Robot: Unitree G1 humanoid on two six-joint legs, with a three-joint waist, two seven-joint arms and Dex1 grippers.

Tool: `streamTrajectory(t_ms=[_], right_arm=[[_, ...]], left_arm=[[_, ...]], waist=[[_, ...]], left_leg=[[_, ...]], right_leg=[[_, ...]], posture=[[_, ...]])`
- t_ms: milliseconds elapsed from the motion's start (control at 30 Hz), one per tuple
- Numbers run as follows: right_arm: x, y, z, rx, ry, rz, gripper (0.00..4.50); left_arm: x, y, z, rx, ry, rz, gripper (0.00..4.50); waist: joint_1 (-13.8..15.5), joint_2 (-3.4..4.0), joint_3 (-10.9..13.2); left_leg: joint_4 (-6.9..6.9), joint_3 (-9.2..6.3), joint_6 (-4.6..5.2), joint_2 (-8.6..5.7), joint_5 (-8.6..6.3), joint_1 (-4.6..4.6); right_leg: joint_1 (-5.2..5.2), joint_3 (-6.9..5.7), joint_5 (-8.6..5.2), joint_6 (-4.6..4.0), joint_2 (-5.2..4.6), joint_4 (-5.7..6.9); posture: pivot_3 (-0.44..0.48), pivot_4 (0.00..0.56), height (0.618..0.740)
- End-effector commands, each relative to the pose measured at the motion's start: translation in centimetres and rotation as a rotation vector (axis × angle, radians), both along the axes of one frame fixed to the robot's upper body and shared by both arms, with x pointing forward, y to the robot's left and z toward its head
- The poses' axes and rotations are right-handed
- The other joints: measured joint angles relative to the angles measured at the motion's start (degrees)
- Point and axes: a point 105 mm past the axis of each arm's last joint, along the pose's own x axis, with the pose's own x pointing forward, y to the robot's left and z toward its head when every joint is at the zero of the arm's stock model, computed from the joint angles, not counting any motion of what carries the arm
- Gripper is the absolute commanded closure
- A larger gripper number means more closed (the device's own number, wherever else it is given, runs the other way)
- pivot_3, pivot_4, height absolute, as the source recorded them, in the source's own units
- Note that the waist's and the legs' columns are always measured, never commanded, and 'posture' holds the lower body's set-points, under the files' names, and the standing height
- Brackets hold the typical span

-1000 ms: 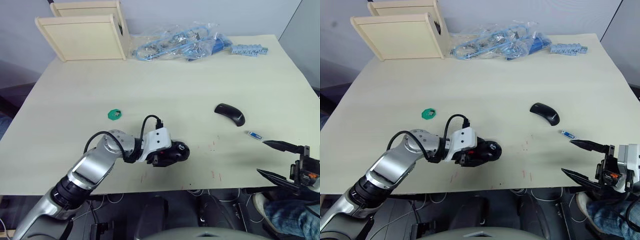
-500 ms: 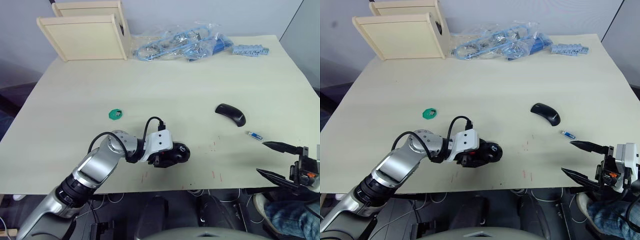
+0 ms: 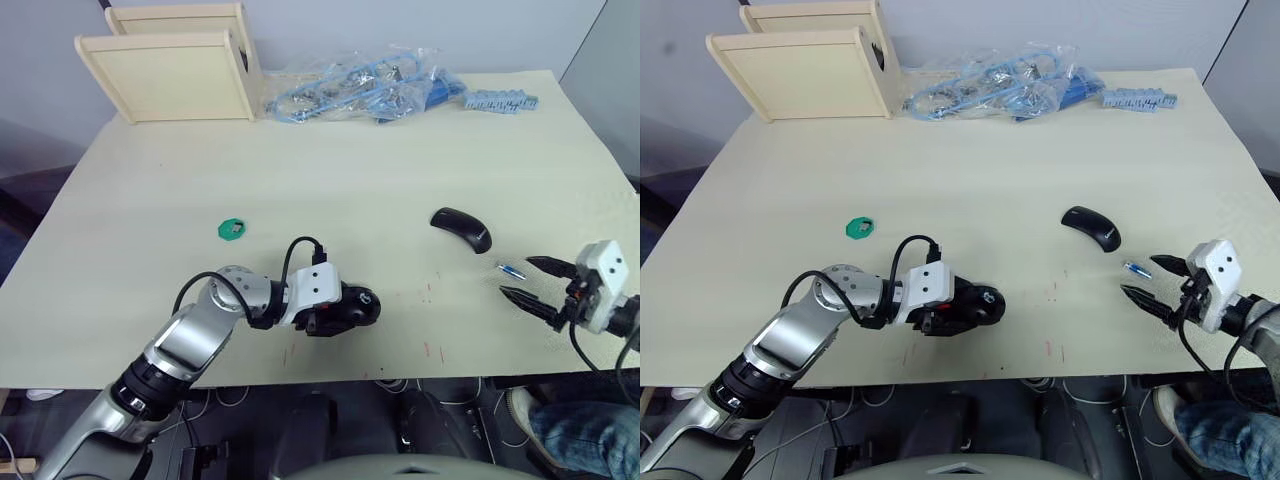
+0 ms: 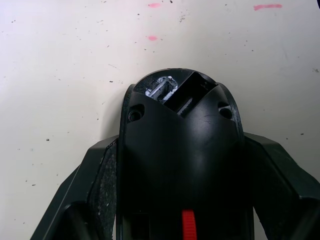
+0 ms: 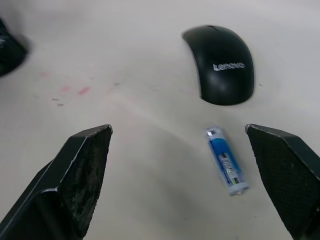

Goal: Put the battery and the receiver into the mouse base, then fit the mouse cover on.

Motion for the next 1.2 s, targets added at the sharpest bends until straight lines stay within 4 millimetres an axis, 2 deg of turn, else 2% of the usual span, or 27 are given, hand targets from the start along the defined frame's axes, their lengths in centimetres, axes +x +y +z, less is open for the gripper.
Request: streamTrajectory(t_ms=[33, 333, 933, 967, 1000, 1033, 1067, 1100, 1133, 1167, 1200], right_arm=[[1.0, -0.6, 0.3, -0.038, -0.026, -0.016, 1.59], [1.3, -1.8, -0.9, -0.039, -0.007, -0.037, 1.59], [1.4, -2.1, -2.1, -0.011, 0.012, -0.043, 1.59], [1.4, -2.1, -2.2, -0.011, 0.013, -0.043, 2.02], [1.4, -2.0, -2.2, -0.014, 0.015, -0.042, 2.22], [1.4, -2.0, -2.3, -0.015, 0.019, -0.038, 2.71], [1.4, -1.9, -2.3, -0.015, 0.021, -0.035, 3.40], [1.4, -1.9, -2.3, -0.015, 0.023, -0.032, 3.62], [1.4, -1.8, -2.2, -0.015, 0.019, -0.025, 4.16], [1.4, -1.7, -2.1, -0.016, 0.015, -0.020, 4.50], [1.3, -1.5, -2.0, -0.020, 0.009, -0.012, 4.49]], left_arm=[[0.1, 0.4, -0.7, 0.019, 0.012, 0.030, 1.55], [-0.2, 0.5, -0.8, 0.020, 0.018, 0.037, 1.55], [-0.2, 0.3, -0.1, 0.024, 0.017, 0.035, 1.55], [-0.2, 0.3, -0.1, 0.024, 0.017, 0.035, 1.55], [-0.2, 0.3, -0.1, 0.024, 0.018, 0.036, 1.55], [-0.2, 0.3, -0.1, 0.025, 0.018, 0.036, 1.55], [-0.2, 0.3, -0.1, 0.025, 0.019, 0.036, 1.55], [-0.2, 0.3, -0.1, 0.025, 0.019, 0.037, 1.55], [-0.2, 0.4, -0.1, 0.026, 0.020, 0.037, 1.55], [-0.2, 0.4, -0.1, 0.027, 0.021, 0.037, 1.55], [-0.3, 0.4, -0.1, 0.027, 0.022, 0.036, 1.55]], waist=[[0.1, 0.08, 0.0], [-0.1, 0.12, -0.1], [-0.2, 0.15, -0.1], [-0.2, 0.15, -0.1], [-0.2, 0.15, -0.1], [-0.2, 0.15, -0.1], [-0.2, 0.15, -0.1], [-0.2, 0.15, -0.1], [-0.2, 0.15, -0.1], [-0.2, 0.15, -0.1], [-0.2, 0.15, -0.1]], left_leg=[[0.00, 0.00, 0.00, -0.01, 0.00, -0.01], [0.00, -0.03, 0.00, -0.01, 0.00, -0.01], [0.00, -0.04, 0.00, 0.00, 0.00, 0.00], [-0.01, -0.04, 0.00, 0.00, 0.00, -0.01], [0.00, -0.04, 0.00, 0.00, 0.00, 0.00], [0.00, -0.04, 0.00, 0.00, 0.00, 0.00], [-0.01, -0.04, 0.00, 0.00, 0.00, 0.00], [-0.01, -0.05, 0.00, 0.00, 0.00, 0.00], [-0.01, -0.05, 0.00, 0.00, 0.00, 0.00], [-0.01, -0.04, 0.00, 0.00, 0.00, 0.00], [-0.01, -0.04, 0.00, 0.00, 0.00, 0.00]], right_leg=[[0.00, 0.00, 0.00, 0.00, -0.01, 0.00], [0.00, -0.02, 0.00, 0.01, -0.01, 0.01], [0.00, -0.02, 0.00, 0.01, 0.00, 0.01], [0.00, -0.02, 0.00, 0.01, 0.00, 0.01], [0.00, -0.02, 0.00, 0.01, 0.00, 0.01], [0.00, -0.02, 0.00, 0.01, 0.00, 0.01], [0.00, -0.02, 0.00, 0.01, 0.01, 0.01], [0.00, -0.02, 0.00, 0.01, 0.01, 0.01], [0.00, -0.02, 0.00, 0.01, 0.01, 0.01], [0.00, -0.02, 0.00, 0.01, 0.01, 0.01], [0.00, -0.02, 0.00, 0.01, 0.00, 0.01]], posture=[[0.000, 0.150, 0.740], [0.000, 0.150, 0.740], [0.000, 0.150, 0.740], [0.000, 0.150, 0.740], [0.000, 0.150, 0.740], [0.000, 0.150, 0.740], [0.000, 0.150, 0.740], [0.000, 0.150, 0.740], [0.000, 0.150, 0.740], [0.000, 0.150, 0.740], [0.000, 0.150, 0.740]])
